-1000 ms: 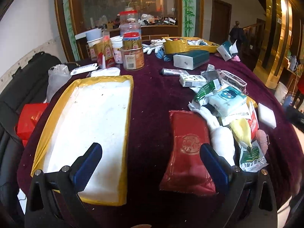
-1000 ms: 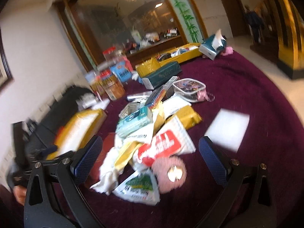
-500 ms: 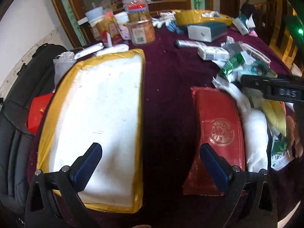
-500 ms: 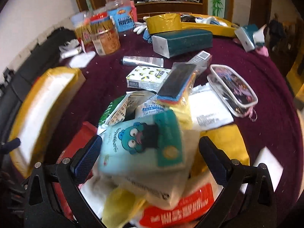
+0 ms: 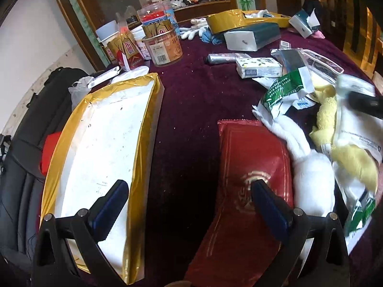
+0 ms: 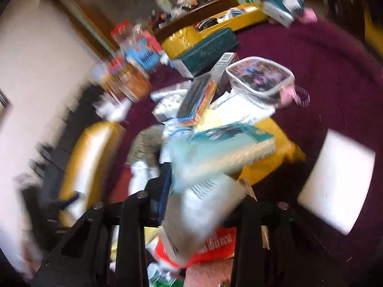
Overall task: Organize soft objects
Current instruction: 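Grasp the red pouch with the left gripper while the right gripper grasps the small teal box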
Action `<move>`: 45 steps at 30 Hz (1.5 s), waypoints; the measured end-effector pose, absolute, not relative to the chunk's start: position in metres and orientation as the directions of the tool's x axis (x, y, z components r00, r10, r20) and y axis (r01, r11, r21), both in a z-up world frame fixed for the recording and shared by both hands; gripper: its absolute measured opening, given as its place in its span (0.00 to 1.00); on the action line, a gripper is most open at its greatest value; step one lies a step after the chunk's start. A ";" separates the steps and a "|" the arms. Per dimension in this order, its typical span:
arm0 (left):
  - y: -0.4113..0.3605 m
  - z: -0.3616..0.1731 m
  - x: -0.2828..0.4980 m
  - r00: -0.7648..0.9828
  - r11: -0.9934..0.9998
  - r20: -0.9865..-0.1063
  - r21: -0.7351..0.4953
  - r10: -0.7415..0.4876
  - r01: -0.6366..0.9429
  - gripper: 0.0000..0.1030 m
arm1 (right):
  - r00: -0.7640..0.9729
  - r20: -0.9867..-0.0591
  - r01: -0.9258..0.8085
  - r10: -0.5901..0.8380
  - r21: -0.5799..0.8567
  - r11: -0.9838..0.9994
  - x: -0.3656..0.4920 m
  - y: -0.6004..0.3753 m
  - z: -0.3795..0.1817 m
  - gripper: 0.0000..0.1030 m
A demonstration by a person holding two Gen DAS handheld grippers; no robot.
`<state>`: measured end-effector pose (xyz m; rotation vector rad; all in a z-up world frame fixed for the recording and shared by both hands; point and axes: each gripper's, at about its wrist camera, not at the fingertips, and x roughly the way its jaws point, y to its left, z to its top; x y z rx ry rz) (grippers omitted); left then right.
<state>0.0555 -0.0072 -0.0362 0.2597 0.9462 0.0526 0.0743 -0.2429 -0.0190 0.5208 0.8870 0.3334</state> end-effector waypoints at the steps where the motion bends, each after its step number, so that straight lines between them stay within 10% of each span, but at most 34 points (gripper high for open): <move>1: -0.010 -0.037 0.056 0.593 0.968 -0.788 0.245 0.164 0.058 1.00 | 0.603 -0.596 -0.077 0.530 0.618 0.783 0.067 -0.251 -0.020 0.28; 9: -0.005 -0.037 0.059 0.614 0.982 -0.780 0.184 0.123 0.036 1.00 | 0.637 -0.398 -0.042 0.660 0.838 0.545 0.047 -0.291 -0.032 0.31; 12: 0.003 -0.035 0.054 0.593 0.977 -0.792 0.207 0.141 0.043 1.00 | 0.650 -0.366 0.087 0.666 0.907 0.413 0.058 -0.305 -0.044 0.72; 22: -0.007 -0.035 0.059 0.559 0.942 -0.798 0.324 0.224 0.084 1.00 | 0.613 -0.432 0.235 0.662 0.899 0.369 0.125 -0.281 -0.057 0.72; 24: -0.006 -0.036 0.065 0.560 0.947 -0.801 0.309 0.210 0.086 1.00 | 0.642 -0.413 0.227 0.646 0.907 0.354 0.124 -0.281 -0.057 0.69; 26: -0.001 -0.038 0.069 0.554 0.959 -0.810 0.274 0.192 0.067 1.00 | 0.670 -0.429 0.197 0.606 0.889 0.413 0.122 -0.282 -0.057 0.33; 29: 0.006 -0.039 0.070 0.547 0.976 -0.822 0.214 0.155 0.045 1.00 | 0.696 -0.430 0.185 0.576 0.882 0.434 0.116 -0.292 -0.076 0.10; 41: 0.001 -0.031 0.031 0.551 0.941 -0.810 0.317 0.202 0.121 1.00 | 0.669 -0.446 0.111 0.594 0.850 0.514 0.125 -0.298 -0.071 0.11; 45: 0.000 -0.031 0.019 0.461 0.960 -0.887 0.150 0.026 0.236 1.00 | 0.666 -0.442 0.114 0.601 0.857 0.503 0.125 -0.298 -0.072 0.11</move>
